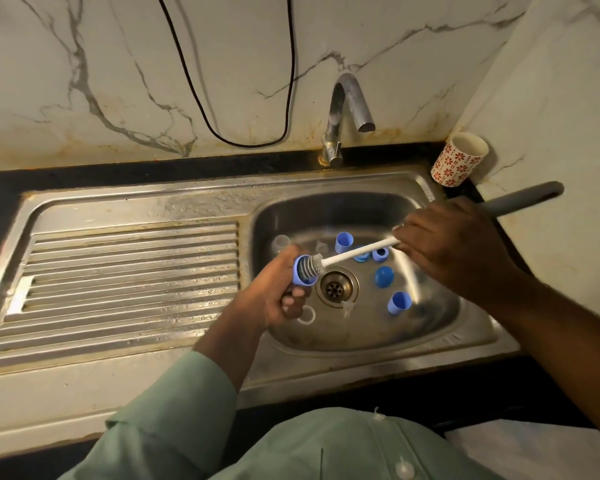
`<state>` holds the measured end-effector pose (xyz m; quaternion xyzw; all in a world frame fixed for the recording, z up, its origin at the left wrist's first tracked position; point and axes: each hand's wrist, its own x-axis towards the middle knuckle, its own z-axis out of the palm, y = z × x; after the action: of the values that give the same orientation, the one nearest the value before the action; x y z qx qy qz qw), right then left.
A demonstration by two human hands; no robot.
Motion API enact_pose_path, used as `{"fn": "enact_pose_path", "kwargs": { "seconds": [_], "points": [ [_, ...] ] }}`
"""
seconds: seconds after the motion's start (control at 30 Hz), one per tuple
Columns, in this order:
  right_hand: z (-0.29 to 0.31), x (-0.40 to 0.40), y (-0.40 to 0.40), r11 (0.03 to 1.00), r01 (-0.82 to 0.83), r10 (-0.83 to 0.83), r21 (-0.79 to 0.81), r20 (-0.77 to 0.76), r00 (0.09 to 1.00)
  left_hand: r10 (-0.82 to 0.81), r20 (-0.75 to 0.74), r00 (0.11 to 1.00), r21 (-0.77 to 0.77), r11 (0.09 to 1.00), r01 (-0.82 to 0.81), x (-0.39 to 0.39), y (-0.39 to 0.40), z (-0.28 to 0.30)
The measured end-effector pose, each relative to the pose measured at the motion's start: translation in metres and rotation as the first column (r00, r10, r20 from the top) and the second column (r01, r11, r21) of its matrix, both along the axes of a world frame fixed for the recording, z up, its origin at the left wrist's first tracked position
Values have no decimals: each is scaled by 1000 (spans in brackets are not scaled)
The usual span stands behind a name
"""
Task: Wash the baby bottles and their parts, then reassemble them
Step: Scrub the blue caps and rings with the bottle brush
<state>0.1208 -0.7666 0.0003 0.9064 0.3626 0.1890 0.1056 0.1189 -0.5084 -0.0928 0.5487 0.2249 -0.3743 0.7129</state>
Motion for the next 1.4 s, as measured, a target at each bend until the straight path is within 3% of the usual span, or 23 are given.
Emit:
{"fn": "enact_pose_path", "kwargs": {
  "seconds": [0.07, 0.13, 0.23, 0.3, 0.33, 0.37, 0.5, 0.63, 0.7, 0.73, 0.8, 0.87, 0.97, 1.07, 1.17, 1.23, 1.27, 1.3, 1.37, 1.4],
  "points": [
    [-6, 7, -3, 998, 18, -12, 54, -106, 994, 25, 37, 999, 4, 1000, -25, -4, -1, 1],
    [-20, 2, -4, 982, 127, -66, 140, -377, 924, 84, 117, 990, -21, 996, -82, -4, 2, 2],
    [-41, -9, -2, 827, 490, -100, 274, -787, 609, 213, 246, 946, -110, 975, -191, 0, 5, 4],
    [-47, -13, 5, 695, 686, -49, 218, -937, 347, 294, 394, 871, -128, 956, -265, 0, 3, 4],
    [-45, -14, 8, 662, 726, -33, 186, -961, 276, 310, 468, 828, -138, 950, -279, 0, 3, 4],
    [-42, -14, 9, 654, 734, -35, 182, -962, 270, 308, 524, 794, -159, 951, -265, -2, 5, 3],
    [-21, -17, 11, 703, 649, -60, 289, -886, 459, 253, 640, 725, -274, 957, -92, -7, 18, 4],
    [-9, -24, 10, 804, 533, -139, 264, -789, 599, 368, 576, 730, -312, 924, -220, -12, 13, 9],
    [-3, -29, 7, 918, 363, -205, 161, -592, 780, 381, 494, 782, -280, 921, -271, -14, 11, 12],
    [0, -31, 4, 955, 265, -181, 131, -450, 875, 356, 442, 823, -259, 929, -263, -14, 10, 14],
    [2, -29, -8, 988, 94, -68, 123, -203, 977, 264, 337, 904, -173, 961, -216, -15, 12, 17],
    [1, -23, -16, 995, 30, -25, 98, -56, 998, 169, 253, 953, -82, 985, -153, -15, 13, 19],
    [-2, -9, -23, 992, 47, -44, 116, -33, 998, 117, 244, 963, -86, 991, -99, -14, 12, 23],
    [-4, -7, -25, 950, 234, -167, 208, -296, 941, 166, 398, 902, -189, 977, -97, -10, 13, 27],
    [-7, 0, -25, 847, 508, -259, 158, -712, 653, 124, 529, 840, -101, 991, -83, -5, 14, 33],
    [-2, 6, -25, 824, 552, -247, 128, -796, 553, 84, 546, 834, -8, 995, -95, -4, 10, 38],
    [2, 9, -26, 850, 512, -249, 126, -760, 601, 66, 537, 841, 21, 996, -92, -4, 8, 40],
    [8, 13, -28, 888, 438, -247, 139, -658, 711, 51, 523, 851, 41, 996, -85, -3, 6, 43],
    [19, 16, -34, 962, 209, -147, 173, -318, 937, 45, 492, 869, 70, 993, -91, -2, 1, 48],
    [26, 15, -35, 984, 109, -80, 139, -196, 977, 61, 478, 876, 74, 991, -109, -2, -1, 50]
  ]
}}
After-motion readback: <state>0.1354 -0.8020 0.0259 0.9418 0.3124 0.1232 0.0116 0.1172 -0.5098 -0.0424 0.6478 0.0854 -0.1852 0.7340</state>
